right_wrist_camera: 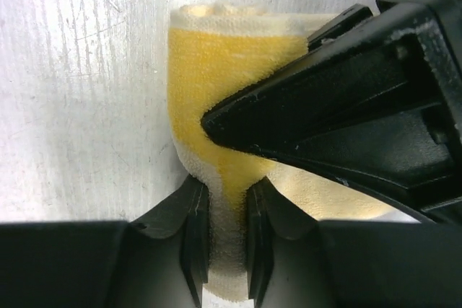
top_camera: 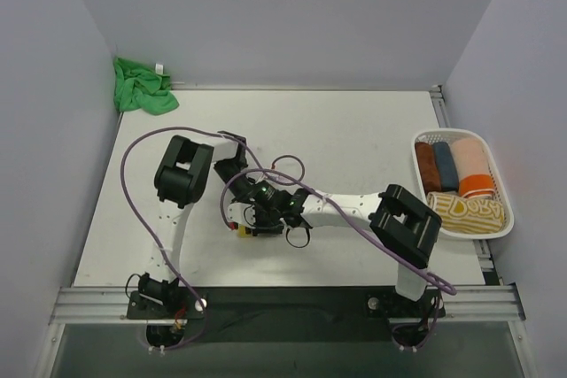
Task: Roll the towels
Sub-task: Roll the towel
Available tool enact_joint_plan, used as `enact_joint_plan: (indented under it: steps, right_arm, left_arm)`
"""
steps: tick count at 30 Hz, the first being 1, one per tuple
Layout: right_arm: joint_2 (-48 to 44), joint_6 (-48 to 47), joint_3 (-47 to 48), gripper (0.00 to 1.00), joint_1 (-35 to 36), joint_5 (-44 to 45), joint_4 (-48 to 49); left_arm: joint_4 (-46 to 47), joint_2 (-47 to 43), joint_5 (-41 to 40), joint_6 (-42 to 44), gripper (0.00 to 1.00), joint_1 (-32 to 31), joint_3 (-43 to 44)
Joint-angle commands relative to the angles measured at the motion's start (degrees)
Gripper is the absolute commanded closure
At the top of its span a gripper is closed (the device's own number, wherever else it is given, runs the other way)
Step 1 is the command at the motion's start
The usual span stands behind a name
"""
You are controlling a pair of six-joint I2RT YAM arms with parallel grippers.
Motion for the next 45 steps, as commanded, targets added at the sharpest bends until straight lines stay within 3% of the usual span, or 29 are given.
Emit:
enact_joint_plan:
  steps: [1,8,13,15,20,25,31,37,45]
  right_arm:
    - [0.1,3.3,1.1,1.00,-2.4,-7.8,-10.1]
    - [5.2,5.5,5.8,1.00,-6.5,-20.5,-19.4]
    - [10.2,7.7,10.8,1.00,-9.9,-28.6,-24.5]
    - [12.7,8.8,12.6,1.00,-11.6,-32.5,-25.2]
    - [20.6,11.0,18.6,1.00,-13.8,-39.1,-30.5]
    - [28.1,13.6,27.0,1.00,-16.5,-46.6,-36.8]
    - [34.0,15.6,32.1,1.00,-18.8,-50.3,-41.1]
    - [37.8,16.6,35.8,1.00,-19.2,-49.8,-43.9]
    - [39.9,16.9,37.4,1.00,-19.2,-48.0,-46.4]
  left_arm:
    - [5.3,-3.6,-4.4,3.1,0.60,2.7,-1.3]
    - [5.3,-14.2,-0.9,2.2,0.48,9.7,-3.7]
    - [7.1,-23.8,2.7,-0.5,0.46,20.1,-6.3]
    - [10.9,-30.2,3.4,-2.6,0.44,24.2,-8.2]
    - [23.7,-46.7,0.5,-7.4,0.41,25.3,-20.8]
    - [32.9,-59.7,-5.2,-9.1,0.38,18.3,-35.6]
    - [46.3,-74.7,-16.0,-9.7,0.29,3.7,-48.4]
    - [56.8,-74.0,-25.5,-10.3,0.28,-10.1,-53.0]
    - [68.2,-66.3,-31.1,-9.4,0.28,-17.6,-53.0]
